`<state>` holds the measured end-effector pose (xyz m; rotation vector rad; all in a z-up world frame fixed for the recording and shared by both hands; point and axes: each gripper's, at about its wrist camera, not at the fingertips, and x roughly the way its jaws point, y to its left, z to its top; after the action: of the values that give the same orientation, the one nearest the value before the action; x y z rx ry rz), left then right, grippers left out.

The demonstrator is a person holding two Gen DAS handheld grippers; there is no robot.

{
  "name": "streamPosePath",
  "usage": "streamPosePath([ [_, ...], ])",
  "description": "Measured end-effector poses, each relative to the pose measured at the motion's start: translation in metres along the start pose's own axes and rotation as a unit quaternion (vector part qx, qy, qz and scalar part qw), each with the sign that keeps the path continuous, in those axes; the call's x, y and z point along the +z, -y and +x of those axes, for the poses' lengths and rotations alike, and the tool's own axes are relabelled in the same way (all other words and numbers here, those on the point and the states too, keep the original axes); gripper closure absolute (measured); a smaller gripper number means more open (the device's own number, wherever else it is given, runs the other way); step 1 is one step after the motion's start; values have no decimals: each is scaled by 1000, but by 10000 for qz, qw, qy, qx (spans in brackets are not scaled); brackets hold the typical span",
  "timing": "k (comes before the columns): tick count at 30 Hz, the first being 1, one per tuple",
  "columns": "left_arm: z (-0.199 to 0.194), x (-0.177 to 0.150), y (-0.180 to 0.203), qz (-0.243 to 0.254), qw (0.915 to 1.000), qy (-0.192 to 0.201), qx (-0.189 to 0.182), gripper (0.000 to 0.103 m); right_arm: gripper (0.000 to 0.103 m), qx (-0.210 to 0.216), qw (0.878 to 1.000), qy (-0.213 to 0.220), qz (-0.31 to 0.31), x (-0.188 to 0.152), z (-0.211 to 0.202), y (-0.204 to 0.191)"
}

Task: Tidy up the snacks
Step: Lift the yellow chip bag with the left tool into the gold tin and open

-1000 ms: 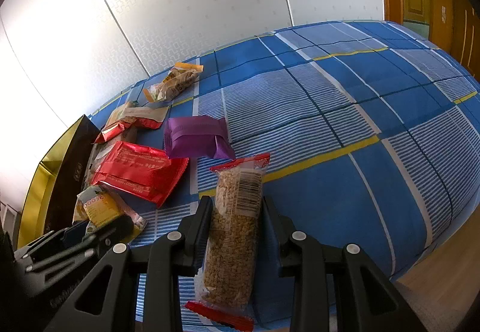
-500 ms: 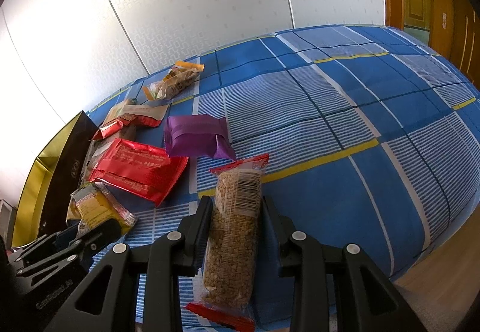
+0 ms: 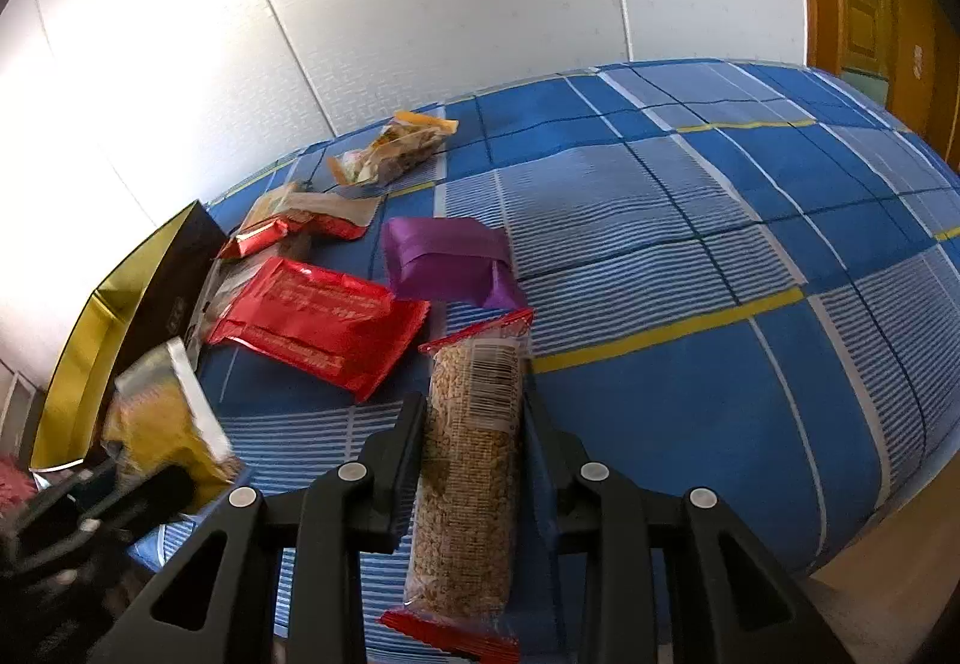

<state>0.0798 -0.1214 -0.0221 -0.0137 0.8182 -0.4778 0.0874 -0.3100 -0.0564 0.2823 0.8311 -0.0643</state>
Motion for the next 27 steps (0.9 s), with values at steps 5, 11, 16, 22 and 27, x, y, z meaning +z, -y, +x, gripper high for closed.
streamPosePath([
  [5, -20, 9, -9, -25, 9994, 331, -89, 69, 72, 1, 9998, 38, -188, -2, 0, -7],
  [11, -36, 18, -30, -134, 9982, 575, 35, 69, 72, -75, 9990, 95, -431, -3, 0, -17],
  [16, -43, 26, -60, -341, 9969, 687, 173, 69, 72, -4, 9992, 85, -382, -4, 0, -16],
  [22, -42, 37, -113, -695, 9937, 708, 523, 69, 72, 1, 9992, 112, -391, -6, 0, -17],
  [27, -40, 44, -167, -1169, 9856, 720, 987, 69, 72, -6, 9992, 98, -387, -7, 1, -18],
])
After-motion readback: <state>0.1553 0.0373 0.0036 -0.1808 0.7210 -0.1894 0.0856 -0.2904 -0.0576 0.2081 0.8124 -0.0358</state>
